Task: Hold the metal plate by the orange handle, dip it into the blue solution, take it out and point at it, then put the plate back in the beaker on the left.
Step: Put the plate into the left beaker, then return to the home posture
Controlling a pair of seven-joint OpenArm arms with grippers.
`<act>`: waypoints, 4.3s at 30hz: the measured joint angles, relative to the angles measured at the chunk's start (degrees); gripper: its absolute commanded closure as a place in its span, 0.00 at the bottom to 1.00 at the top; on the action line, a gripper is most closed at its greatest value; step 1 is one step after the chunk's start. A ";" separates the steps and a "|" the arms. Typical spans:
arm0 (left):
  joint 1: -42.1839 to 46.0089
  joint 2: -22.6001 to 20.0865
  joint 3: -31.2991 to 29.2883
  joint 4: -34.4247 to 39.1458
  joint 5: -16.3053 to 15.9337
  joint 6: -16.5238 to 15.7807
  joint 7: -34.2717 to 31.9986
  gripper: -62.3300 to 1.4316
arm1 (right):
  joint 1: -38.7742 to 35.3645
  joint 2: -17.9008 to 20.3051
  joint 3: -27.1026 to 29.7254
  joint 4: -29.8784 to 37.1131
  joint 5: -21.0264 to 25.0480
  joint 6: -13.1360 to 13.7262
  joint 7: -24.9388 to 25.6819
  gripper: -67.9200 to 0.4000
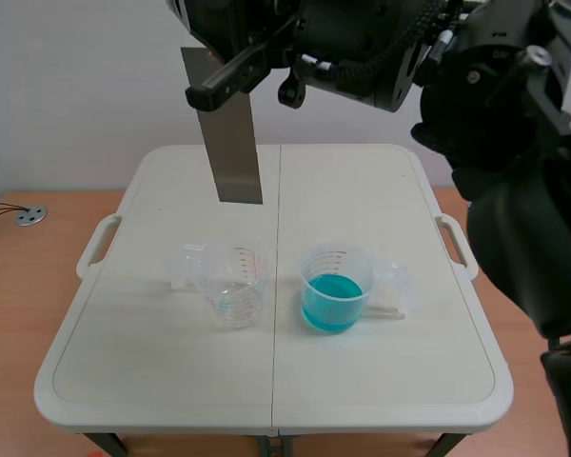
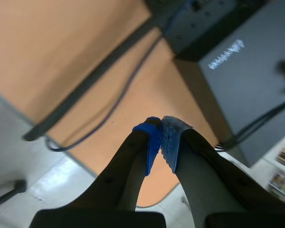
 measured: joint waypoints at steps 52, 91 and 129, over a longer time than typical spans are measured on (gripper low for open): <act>-3.02 -0.02 2.36 -4.70 -0.20 0.17 0.02 0.95 | 1.18 -3.19 -2.73 -24.24 -4.63 -0.24 7.85 0.98; -2.99 -0.02 2.36 -4.66 -0.22 0.17 3.04 0.95 | 1.18 -6.95 -2.73 -37.66 -5.68 -0.24 11.10 0.98; -3.02 -0.02 2.36 -4.66 1.33 0.24 2.82 0.00 | 1.03 1.46 -2.73 -36.76 -5.90 -11.06 16.44 0.02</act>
